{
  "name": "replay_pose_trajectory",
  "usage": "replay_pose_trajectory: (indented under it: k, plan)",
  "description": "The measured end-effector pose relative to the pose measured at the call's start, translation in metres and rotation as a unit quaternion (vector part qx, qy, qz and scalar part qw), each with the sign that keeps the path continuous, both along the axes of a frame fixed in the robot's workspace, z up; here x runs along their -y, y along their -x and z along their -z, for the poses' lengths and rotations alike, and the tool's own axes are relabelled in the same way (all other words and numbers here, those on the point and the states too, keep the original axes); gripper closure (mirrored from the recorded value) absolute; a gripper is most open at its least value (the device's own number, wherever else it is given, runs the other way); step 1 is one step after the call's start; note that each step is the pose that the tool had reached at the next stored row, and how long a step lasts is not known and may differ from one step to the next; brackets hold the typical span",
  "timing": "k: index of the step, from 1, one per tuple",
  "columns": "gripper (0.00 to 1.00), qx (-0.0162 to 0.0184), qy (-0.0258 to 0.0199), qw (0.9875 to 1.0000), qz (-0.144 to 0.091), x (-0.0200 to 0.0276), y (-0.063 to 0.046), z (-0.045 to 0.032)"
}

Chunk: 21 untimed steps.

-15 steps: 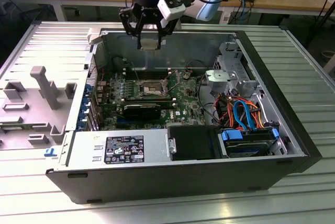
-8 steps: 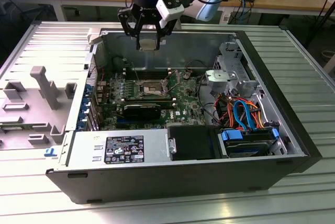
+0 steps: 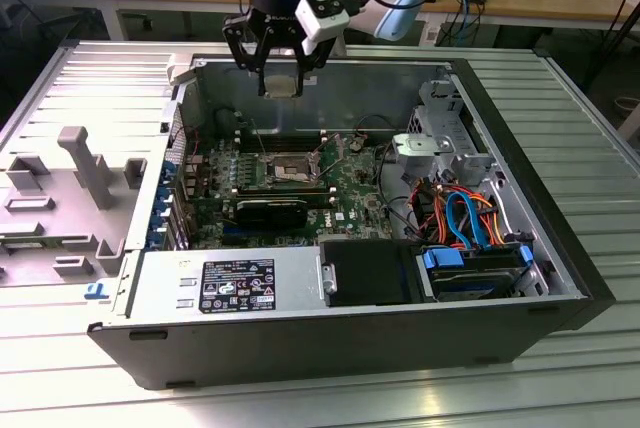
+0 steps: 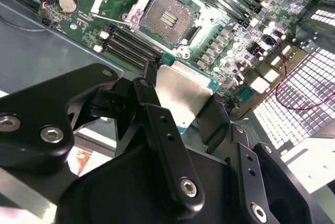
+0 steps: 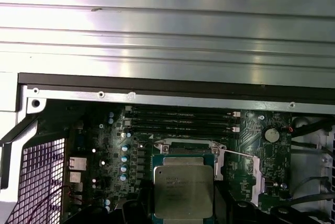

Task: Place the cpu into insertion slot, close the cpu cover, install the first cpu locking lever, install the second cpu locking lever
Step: 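Place the cpu into insertion slot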

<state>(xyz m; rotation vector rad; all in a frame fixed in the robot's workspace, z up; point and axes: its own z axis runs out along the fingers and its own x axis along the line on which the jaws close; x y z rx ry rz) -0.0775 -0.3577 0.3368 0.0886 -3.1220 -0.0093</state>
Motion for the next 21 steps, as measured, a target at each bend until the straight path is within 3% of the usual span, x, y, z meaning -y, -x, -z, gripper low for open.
replay_pose_trajectory:
  k: [21]
  plan:
    - [0.45,0.0,0.0,1.0,0.0,0.0001,0.0044,0.0025]
